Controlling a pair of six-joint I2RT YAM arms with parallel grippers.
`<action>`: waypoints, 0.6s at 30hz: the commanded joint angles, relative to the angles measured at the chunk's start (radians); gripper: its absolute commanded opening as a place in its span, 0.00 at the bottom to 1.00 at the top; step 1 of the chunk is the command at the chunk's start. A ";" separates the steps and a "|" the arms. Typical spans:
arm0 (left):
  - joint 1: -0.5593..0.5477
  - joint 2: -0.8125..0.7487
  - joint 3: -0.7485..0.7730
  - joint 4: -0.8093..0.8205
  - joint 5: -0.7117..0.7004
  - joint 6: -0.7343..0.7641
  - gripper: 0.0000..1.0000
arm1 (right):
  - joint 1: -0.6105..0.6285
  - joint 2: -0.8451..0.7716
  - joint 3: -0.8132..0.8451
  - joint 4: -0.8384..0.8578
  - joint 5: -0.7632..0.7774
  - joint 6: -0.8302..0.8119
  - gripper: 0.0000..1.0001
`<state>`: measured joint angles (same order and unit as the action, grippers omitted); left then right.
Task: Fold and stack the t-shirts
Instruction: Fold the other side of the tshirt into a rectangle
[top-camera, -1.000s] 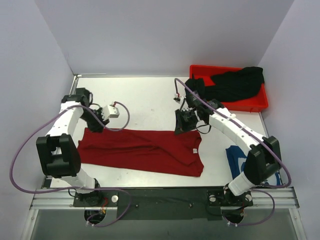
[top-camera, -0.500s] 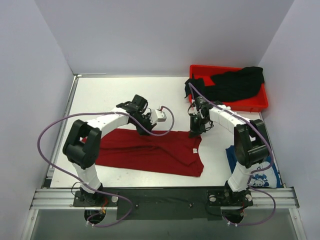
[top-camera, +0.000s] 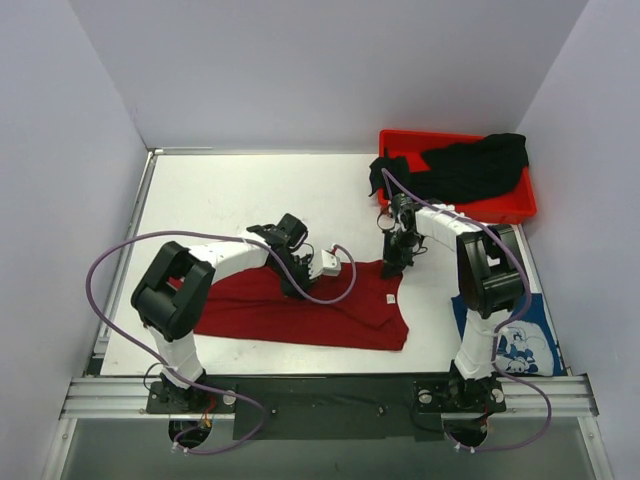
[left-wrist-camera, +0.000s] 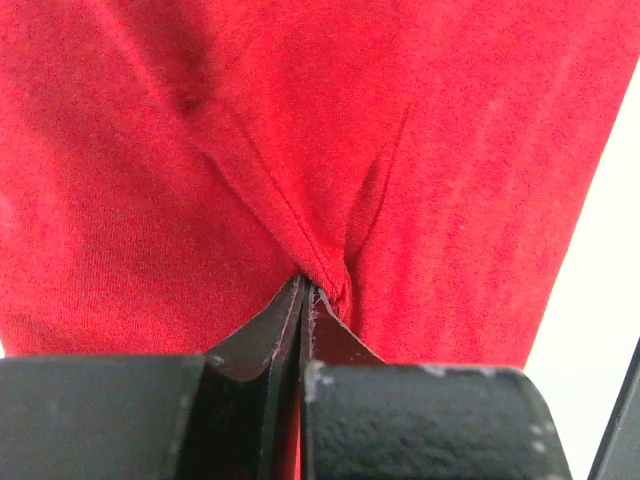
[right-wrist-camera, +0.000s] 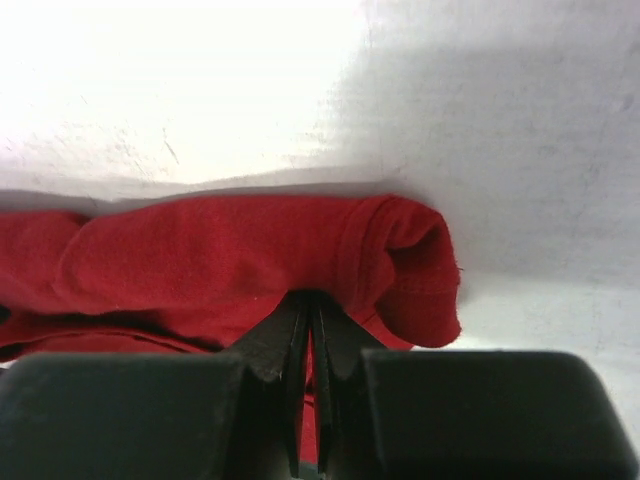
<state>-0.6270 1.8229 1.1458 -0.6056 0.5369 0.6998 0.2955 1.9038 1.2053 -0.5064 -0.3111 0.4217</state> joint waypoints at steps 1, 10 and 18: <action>-0.033 -0.068 -0.041 -0.055 0.060 0.078 0.09 | -0.030 0.075 0.075 -0.007 0.066 -0.021 0.00; -0.030 -0.109 0.000 -0.120 0.073 0.090 0.25 | -0.035 0.087 0.207 -0.046 0.027 -0.119 0.00; -0.017 -0.116 0.161 -0.280 0.193 0.135 0.47 | -0.029 -0.064 0.156 -0.063 -0.055 -0.173 0.00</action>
<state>-0.6571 1.7447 1.2129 -0.7952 0.6216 0.8082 0.2687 1.9774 1.3926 -0.5335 -0.3386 0.2806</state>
